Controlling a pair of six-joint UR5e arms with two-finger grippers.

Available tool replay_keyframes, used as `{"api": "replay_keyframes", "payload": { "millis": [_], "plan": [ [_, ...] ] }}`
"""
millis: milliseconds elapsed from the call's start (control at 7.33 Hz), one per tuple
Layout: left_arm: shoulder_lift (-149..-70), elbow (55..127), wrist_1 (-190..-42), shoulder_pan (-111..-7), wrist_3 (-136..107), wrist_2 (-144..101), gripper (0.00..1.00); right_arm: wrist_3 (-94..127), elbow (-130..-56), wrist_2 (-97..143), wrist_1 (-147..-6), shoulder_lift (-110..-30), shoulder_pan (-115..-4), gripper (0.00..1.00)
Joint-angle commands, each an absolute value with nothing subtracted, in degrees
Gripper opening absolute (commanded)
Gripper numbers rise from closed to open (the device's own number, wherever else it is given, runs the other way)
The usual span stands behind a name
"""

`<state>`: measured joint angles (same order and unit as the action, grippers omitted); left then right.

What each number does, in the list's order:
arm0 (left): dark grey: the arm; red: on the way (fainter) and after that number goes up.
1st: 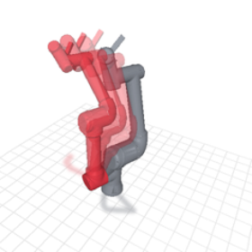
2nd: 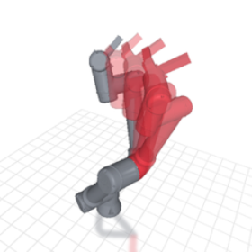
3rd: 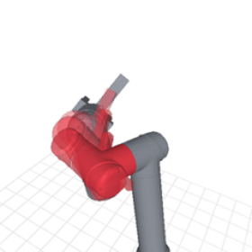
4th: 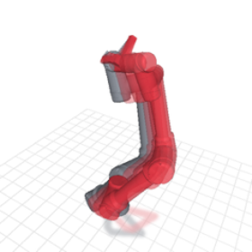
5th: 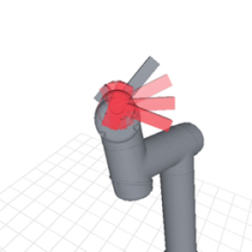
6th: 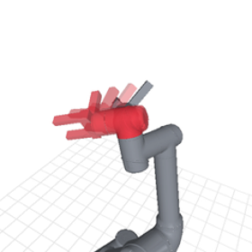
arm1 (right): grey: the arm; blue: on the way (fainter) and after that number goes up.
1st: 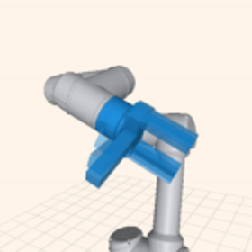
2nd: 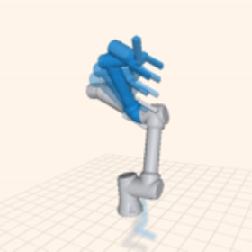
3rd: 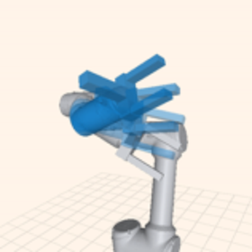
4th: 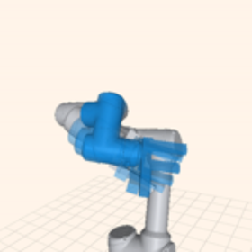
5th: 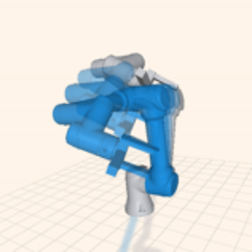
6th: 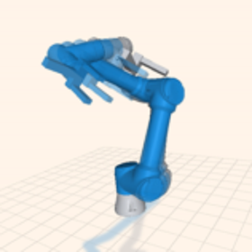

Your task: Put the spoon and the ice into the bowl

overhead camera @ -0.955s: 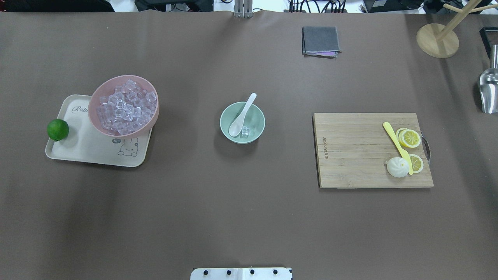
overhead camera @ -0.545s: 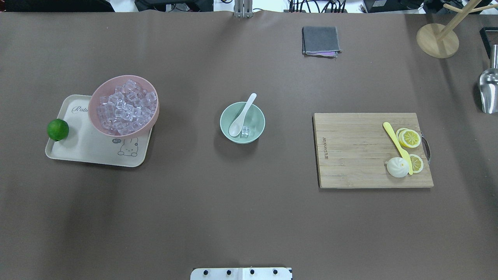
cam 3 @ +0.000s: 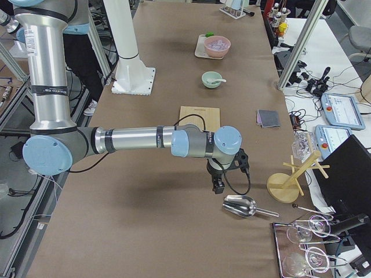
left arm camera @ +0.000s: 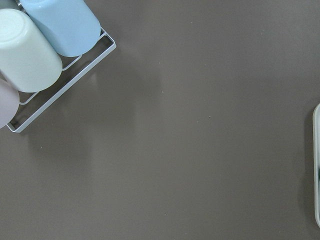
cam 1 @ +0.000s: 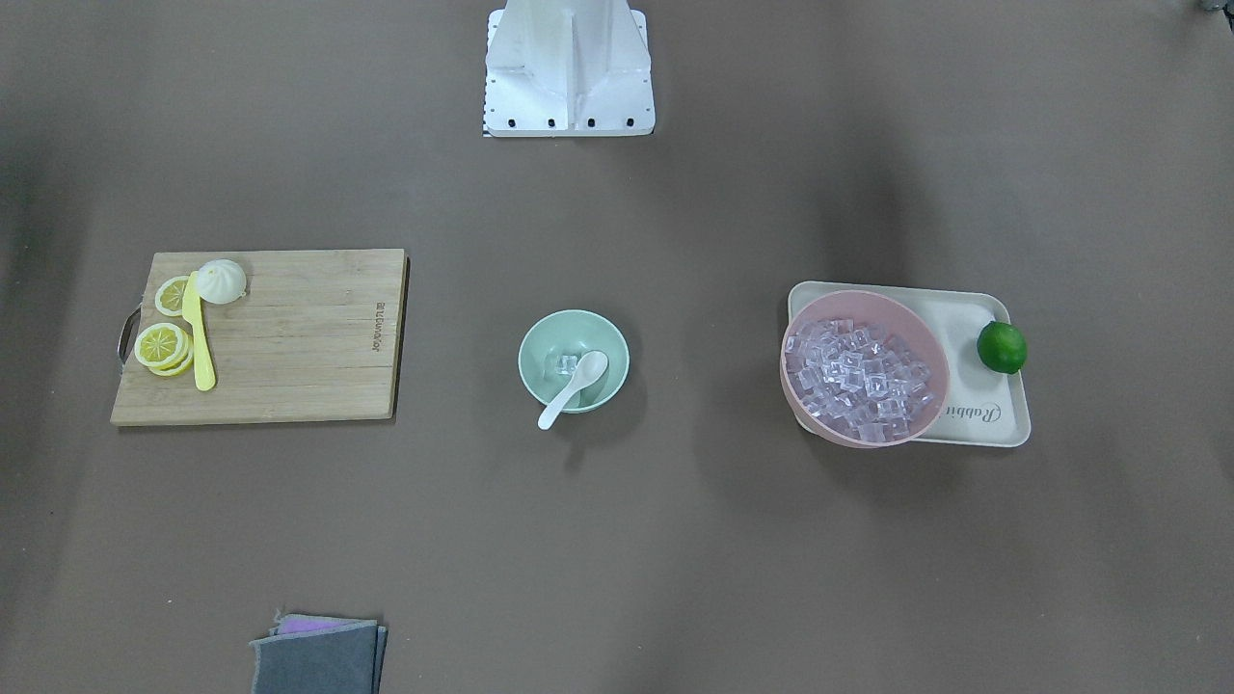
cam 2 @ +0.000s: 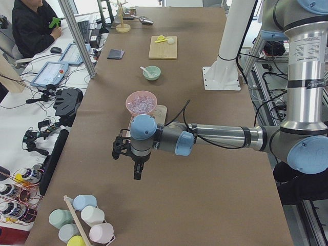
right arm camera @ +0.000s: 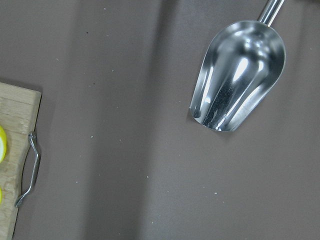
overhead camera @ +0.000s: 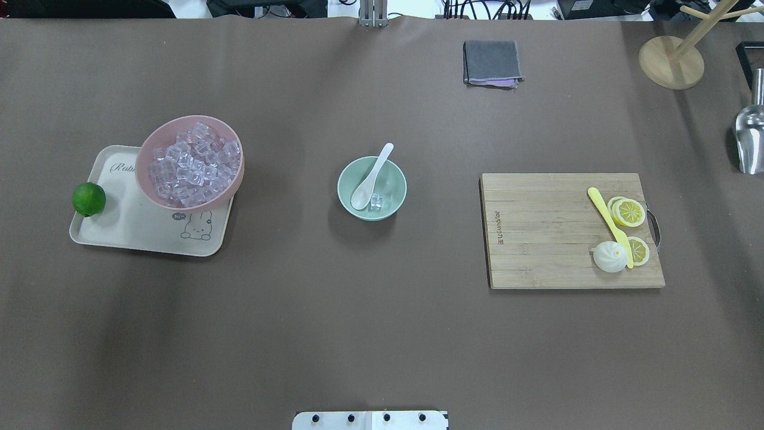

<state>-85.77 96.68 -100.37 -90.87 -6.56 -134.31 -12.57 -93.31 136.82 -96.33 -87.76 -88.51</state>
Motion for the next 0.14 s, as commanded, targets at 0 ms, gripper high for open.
{"api": "replay_keyframes", "payload": {
  "millis": [0],
  "plan": [
    [-85.69,96.59,-100.37,-90.88,-6.50,-134.21,0.98,-12.57,-93.34,136.58,-96.33,-87.80,-88.59,1.00]
  ]
}}
